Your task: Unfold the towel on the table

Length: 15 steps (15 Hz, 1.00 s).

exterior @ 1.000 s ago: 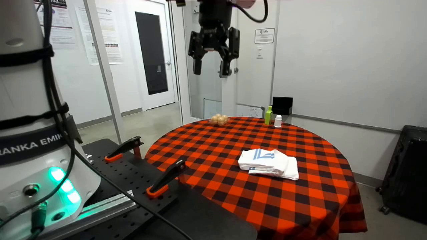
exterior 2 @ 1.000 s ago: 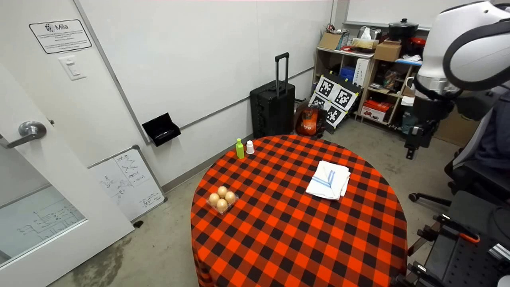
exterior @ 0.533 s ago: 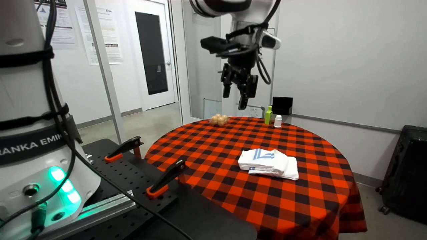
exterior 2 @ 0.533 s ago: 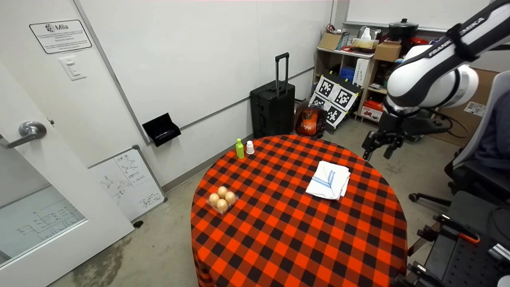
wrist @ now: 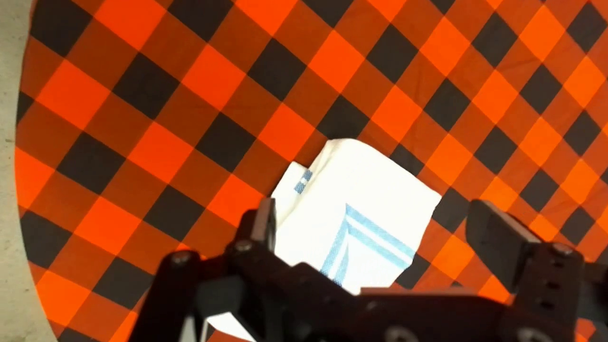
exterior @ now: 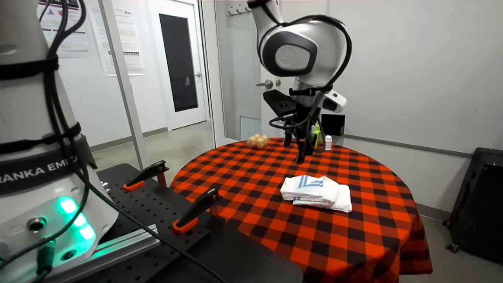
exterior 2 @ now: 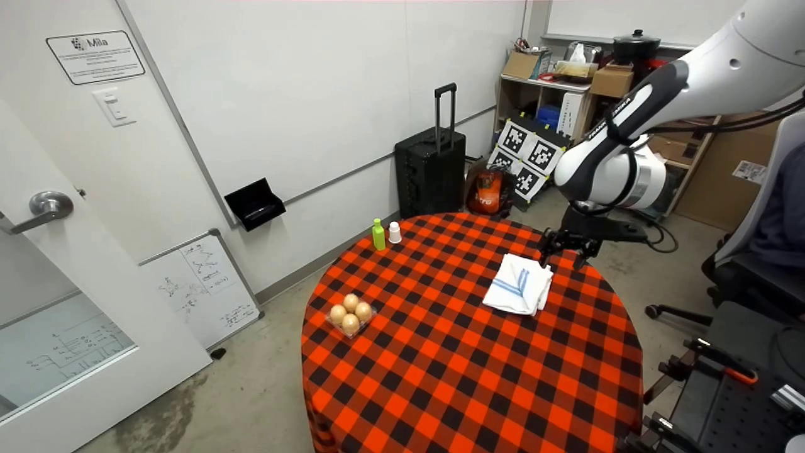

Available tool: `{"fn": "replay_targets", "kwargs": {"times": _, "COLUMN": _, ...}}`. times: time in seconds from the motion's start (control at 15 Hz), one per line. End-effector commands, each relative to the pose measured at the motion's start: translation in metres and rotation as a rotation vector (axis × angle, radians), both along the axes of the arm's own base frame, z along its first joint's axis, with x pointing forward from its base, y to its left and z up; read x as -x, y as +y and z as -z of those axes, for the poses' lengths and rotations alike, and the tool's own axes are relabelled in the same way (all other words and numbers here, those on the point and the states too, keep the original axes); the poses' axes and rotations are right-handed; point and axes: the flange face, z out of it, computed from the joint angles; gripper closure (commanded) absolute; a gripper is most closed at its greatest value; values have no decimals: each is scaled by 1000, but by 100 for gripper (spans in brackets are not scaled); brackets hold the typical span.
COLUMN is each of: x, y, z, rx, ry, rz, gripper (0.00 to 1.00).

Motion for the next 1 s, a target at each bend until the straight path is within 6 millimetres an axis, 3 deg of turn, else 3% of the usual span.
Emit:
{"fn": "replay_targets", "kwargs": {"times": 0.0, "x": -25, "y": -27, "z": 32, "rx": -18, "ry": -29, "rz": 86, "gripper": 0}}
{"fn": "replay_targets", "kwargs": {"times": 0.4, "x": -37, "y": -64, "z": 67, "rx": -70, "ry": -38, "rz": 177, "gripper": 0}}
{"fn": "replay_targets", "kwargs": {"times": 0.93, "x": -50, "y": -72, "z": 102, "rx": -137, "ry": -43, "rz": 203, "gripper": 0}}
